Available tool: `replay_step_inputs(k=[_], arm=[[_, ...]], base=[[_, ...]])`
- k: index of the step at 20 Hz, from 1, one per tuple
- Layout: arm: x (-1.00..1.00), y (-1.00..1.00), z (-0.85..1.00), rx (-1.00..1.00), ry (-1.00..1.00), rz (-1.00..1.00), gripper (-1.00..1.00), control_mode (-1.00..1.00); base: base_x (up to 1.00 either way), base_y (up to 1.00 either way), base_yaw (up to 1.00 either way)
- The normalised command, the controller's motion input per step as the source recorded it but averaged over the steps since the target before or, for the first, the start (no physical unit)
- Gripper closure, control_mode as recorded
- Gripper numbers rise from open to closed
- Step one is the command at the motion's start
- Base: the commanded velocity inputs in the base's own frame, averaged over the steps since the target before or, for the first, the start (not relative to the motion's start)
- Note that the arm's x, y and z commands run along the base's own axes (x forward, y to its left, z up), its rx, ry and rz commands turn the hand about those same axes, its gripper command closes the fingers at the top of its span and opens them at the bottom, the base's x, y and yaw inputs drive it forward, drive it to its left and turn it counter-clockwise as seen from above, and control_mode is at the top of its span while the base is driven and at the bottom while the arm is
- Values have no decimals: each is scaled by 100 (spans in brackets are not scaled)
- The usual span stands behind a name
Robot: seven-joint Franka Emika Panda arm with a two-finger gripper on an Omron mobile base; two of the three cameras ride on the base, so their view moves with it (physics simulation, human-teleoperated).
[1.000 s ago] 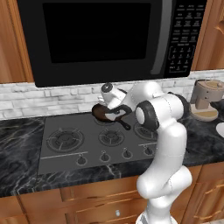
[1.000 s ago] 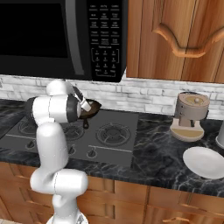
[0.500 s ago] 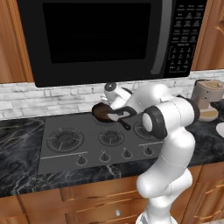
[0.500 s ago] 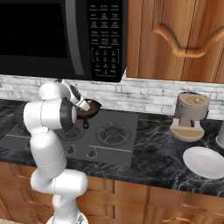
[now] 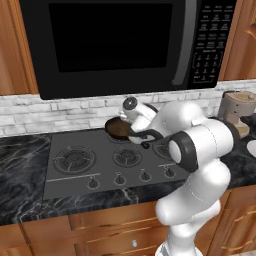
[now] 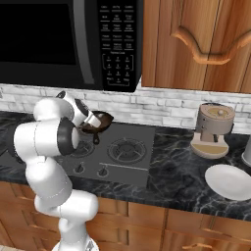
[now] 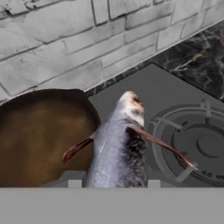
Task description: Place the fish on the plate and place the broccoli on the same plate.
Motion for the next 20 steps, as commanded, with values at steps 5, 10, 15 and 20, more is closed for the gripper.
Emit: replay_step_inputs(k=[5, 10, 15, 20], arm=[[-60, -33, 13, 0, -2, 0, 100, -100], [-87, -51, 10, 0, 0, 0, 100, -100], [-63, -85, 0, 1, 0, -2, 100, -100], [-64, -100, 7, 4, 0, 0, 100, -100]], base=[[0, 0, 0], [0, 0, 0], [0, 0, 0], [0, 0, 0]])
